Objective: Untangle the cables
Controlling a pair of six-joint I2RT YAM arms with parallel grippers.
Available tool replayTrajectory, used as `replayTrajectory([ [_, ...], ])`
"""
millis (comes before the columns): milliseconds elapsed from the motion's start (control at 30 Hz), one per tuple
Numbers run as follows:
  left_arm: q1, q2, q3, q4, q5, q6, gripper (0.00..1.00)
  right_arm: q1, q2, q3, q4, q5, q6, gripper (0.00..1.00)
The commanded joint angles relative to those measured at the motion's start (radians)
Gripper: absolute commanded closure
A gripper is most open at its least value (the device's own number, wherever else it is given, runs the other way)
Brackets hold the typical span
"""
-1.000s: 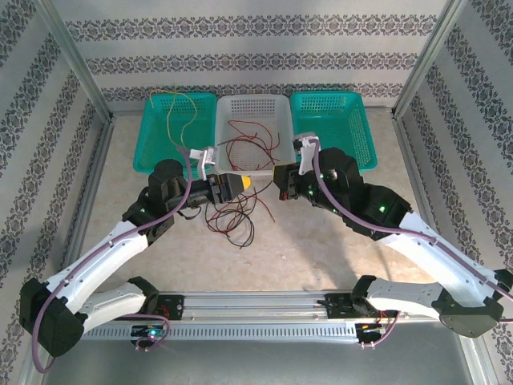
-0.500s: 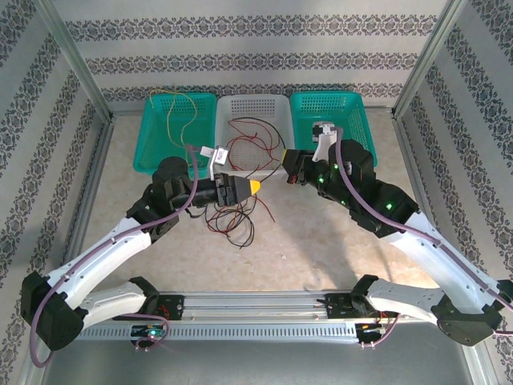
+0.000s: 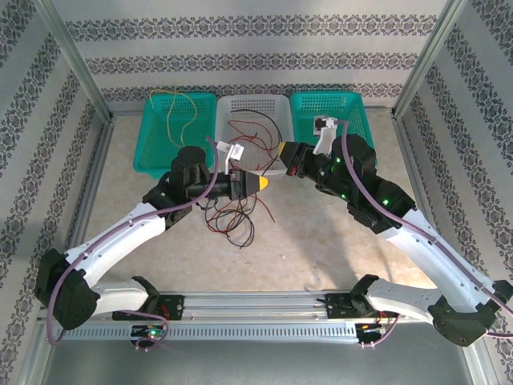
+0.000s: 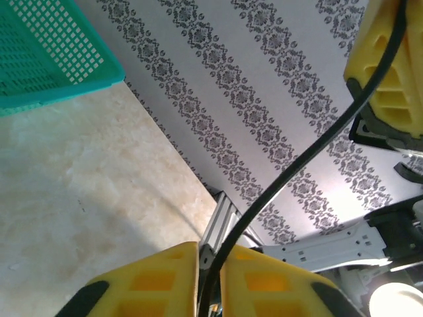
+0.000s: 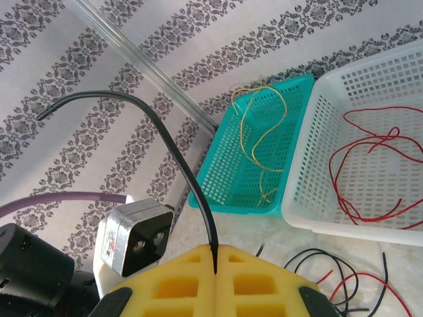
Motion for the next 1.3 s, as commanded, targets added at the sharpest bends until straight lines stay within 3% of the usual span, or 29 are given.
replayTrajectory([
  [0, -0.014, -0.005, 0.019, 0.084, 0.005, -0.011, 1.00, -0.015, 0.014, -0.002, 0.027, -0.032, 0.023, 1.00],
  [67, -0.014, -0.003, 0.009, 0.112, 0.012, -0.017, 1.00, -0.020, 0.013, -0.014, 0.030, -0.023, 0.027, 1.00],
  [100, -0.013, -0.003, 0.006, 0.123, 0.015, -0.021, 1.00, -0.022, 0.009, -0.021, 0.025, -0.014, 0.026, 0.93],
  [233, 0.011, 0.001, -0.018, 0.233, 0.003, -0.089, 1.00, -0.046, -0.021, -0.055, -0.008, 0.016, 0.028, 0.43],
  [300, 0.046, 0.009, -0.049, 0.356, -0.023, -0.198, 1.00, -0.060, -0.036, -0.071, -0.017, 0.009, 0.029, 0.31],
  [367, 0.094, 0.027, -0.082, 0.510, -0.060, -0.348, 1.00, -0.061, -0.043, -0.083, -0.032, 0.001, 0.027, 0.25],
  [500, 0.144, 0.077, -0.133, 0.794, -0.172, -0.617, 1.00, -0.041, -0.037, -0.112, -0.008, -0.078, 0.029, 0.23],
  [700, 0.144, 0.142, -0.143, 1.001, -0.252, -0.801, 1.00, 0.080, 0.039, -0.079, 0.034, -0.113, -0.040, 0.28],
  [1100, 0.129, 0.130, -0.128, 0.998, -0.228, -0.844, 1.00, 0.124, 0.183, -0.010, 0.200, -0.116, -0.125, 0.37],
  [1200, 0.127, 0.137, -0.130, 1.029, -0.218, -0.869, 1.00, 0.119, 0.191, -0.008, 0.211, -0.106, -0.127, 0.44],
  [1267, 0.128, 0.134, -0.131, 1.042, -0.214, -0.876, 1.00, 0.119, 0.206, 0.005, 0.206, -0.114, -0.125, 0.56],
])
